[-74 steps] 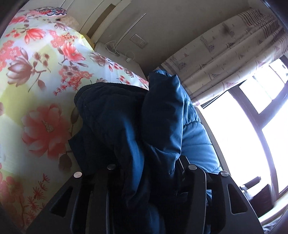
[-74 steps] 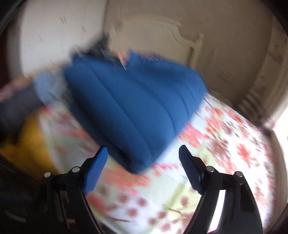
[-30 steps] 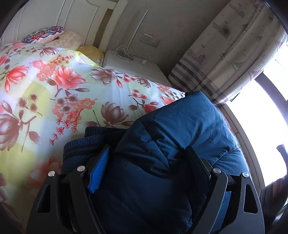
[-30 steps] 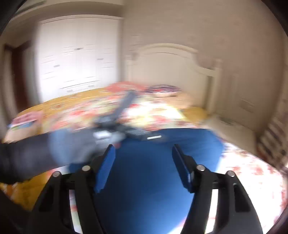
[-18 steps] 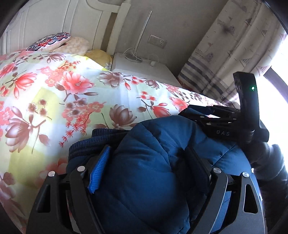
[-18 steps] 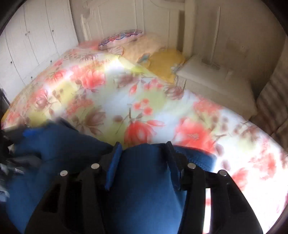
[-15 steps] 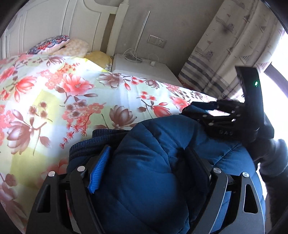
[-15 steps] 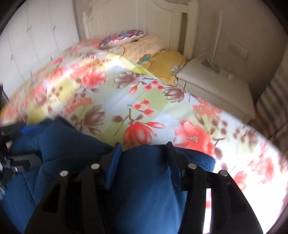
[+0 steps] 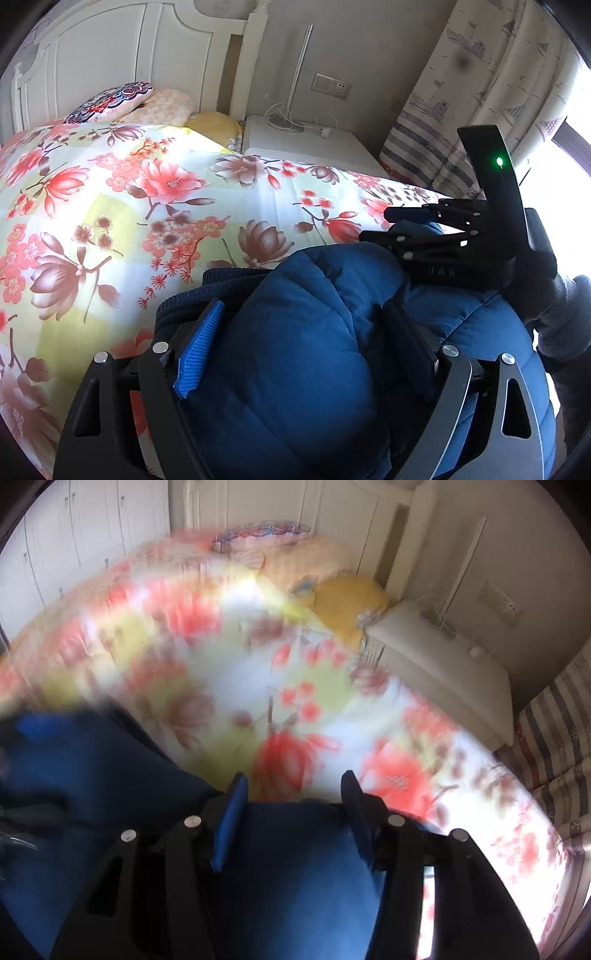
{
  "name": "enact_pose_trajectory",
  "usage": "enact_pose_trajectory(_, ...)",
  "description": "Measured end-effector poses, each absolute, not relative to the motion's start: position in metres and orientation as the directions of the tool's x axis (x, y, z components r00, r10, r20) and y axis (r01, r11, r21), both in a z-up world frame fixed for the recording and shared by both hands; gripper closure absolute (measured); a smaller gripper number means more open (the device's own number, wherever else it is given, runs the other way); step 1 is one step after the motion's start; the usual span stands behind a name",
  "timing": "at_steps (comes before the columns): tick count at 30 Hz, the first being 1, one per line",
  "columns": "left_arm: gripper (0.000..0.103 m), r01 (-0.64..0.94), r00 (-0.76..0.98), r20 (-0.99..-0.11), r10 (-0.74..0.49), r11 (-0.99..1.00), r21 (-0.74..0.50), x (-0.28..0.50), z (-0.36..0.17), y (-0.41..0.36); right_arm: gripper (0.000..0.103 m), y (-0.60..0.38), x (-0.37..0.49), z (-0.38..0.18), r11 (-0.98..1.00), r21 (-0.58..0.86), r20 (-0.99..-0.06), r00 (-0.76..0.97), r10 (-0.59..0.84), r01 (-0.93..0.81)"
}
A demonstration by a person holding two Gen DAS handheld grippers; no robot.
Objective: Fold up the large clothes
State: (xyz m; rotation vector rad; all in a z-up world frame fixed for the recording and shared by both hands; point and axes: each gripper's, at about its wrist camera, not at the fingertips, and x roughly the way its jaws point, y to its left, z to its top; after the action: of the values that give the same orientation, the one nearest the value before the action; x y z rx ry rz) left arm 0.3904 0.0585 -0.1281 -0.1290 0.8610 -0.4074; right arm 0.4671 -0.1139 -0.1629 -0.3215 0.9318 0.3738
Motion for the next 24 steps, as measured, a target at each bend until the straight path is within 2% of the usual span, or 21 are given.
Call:
enact_pose_trajectory(7, 0.013, 0.298, 0.583, -0.710, -0.396, 0.917, -0.266, 0.388, -0.127, 0.058, 0.049, -0.118, 0.457, -0.155, 0.904, -0.123, -0.794, 0.587, 0.158, -0.409)
enact_pose_trajectory(8, 0.014, 0.298, 0.579, -0.706, -0.408, 0.912, -0.282, 0.387, -0.127, 0.061, 0.047, -0.124, 0.450, -0.148, 0.911, -0.104, -0.778, 0.603, 0.176, -0.400)
enact_pose_trajectory(9, 0.014, 0.289, 0.575, -0.703, -0.419, 0.908, -0.304, 0.385, -0.125, 0.067, 0.038, -0.130, 0.443, -0.141, 0.919, -0.088, -0.766, 0.616, 0.184, -0.385)
enact_pose_trajectory(10, 0.014, 0.266, 0.583, -0.703, -0.408, 0.913, -0.309, 0.381, -0.121, 0.074, 0.029, -0.138, 0.434, -0.132, 0.930, -0.048, -0.755, 0.623, 0.205, -0.364)
enact_pose_trajectory(13, 0.009, 0.207, 0.642, -0.647, -0.412, 0.905, -0.372, 0.348, -0.098, 0.112, 0.014, -0.175, 0.389, -0.107, 0.921, 0.183, -0.697, 0.616, 0.368, -0.344)
enact_pose_trajectory(16, 0.007, 0.207, 0.611, -0.627, -0.483, 0.862, -0.462, 0.324, -0.094, 0.137, 0.009, -0.211, 0.336, -0.100, 0.878, 0.337, -0.638, 0.604, 0.478, -0.339)
enact_pose_trajectory(21, 0.006, 0.210, 0.448, -0.698, -0.558, 0.825, -0.524, 0.292, -0.133, 0.136, 0.007, -0.244, 0.265, -0.124, 0.795, 0.509, -0.581, 0.549, 0.601, -0.331)
enact_pose_trajectory(24, 0.004, 0.171, 0.410, -0.659, -0.631, 0.763, -0.624, 0.287, -0.155, 0.144, 0.005, -0.241, 0.246, -0.149, 0.753, 0.576, -0.589, 0.478, 0.651, -0.317)
